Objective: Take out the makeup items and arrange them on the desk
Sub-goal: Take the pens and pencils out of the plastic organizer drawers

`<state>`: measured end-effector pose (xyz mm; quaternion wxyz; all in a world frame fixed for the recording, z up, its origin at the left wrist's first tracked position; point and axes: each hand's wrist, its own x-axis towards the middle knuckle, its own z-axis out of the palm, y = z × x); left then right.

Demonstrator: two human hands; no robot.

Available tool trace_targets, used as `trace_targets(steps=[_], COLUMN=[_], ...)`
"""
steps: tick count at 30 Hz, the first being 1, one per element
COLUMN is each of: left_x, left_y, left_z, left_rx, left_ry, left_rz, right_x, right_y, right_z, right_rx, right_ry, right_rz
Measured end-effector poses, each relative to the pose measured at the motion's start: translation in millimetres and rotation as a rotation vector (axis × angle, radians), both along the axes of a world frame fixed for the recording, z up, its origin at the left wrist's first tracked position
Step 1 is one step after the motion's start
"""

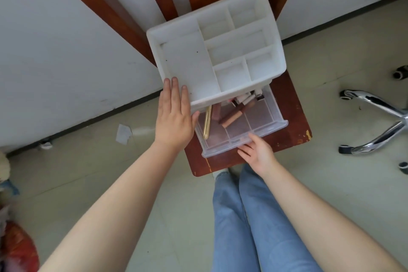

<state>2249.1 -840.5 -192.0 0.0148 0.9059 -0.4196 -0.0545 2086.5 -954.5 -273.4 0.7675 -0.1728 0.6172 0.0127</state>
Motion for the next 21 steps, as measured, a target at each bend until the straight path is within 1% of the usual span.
trace_targets(steps=[2,3,4,5,7,9,10,11,13,14,15,18,19,21], left_x=[-1,-1,-2,-2,-1,3,5,7,8,9,9,10,10,9], left_y=[0,0,0,0,2,5,5,4,-1,-4,-5,-5,-5,-8], left_z=[2,2,2,2,1,-4,-5,-5,-2,0,0,-2,-2,1], left_rx=[0.055,0.074,0.079,0.08,0.106,0.154,0.16,0.161,0.159,0.148,0.139,0.159,0.15,0.178], left_ry=[0.02,0.007,-0.018,-0.035,-0.034,-0.009,-0.009,-0.011,-0.029,-0.044,-0.044,-0.003,-0.008,-0.059], left_rz=[-0.006,-0.01,-0.012,-0.016,-0.021,-0.035,-0.047,-0.057,-0.062,-0.055,-0.048,-0.032,-0.031,-0.023], right_x=[-1,1,5,8,12,10,9,8,13,19,26,48,53,61], right_y=[4,5,5,5,5,0,-6,-12,-26,-34,-42,-59,-63,-66], right_z=[5,7,11,17,33,44,45,45,43,39,35,22,18,14], right_rx=[-0.017,-0.045,-0.086,-0.138,-0.253,-0.406,-0.534,-0.692,-1.037,-1.171,-1.26,-1.384,-1.424,-1.462], right_ry=[0.007,0.025,0.075,0.153,0.242,0.226,0.21,0.19,0.106,0.042,0.004,0.075,0.076,0.024], right_rz=[-0.011,0.029,0.131,0.315,0.806,1.233,1.377,1.47,1.574,1.625,1.706,2.119,2.229,2.38])
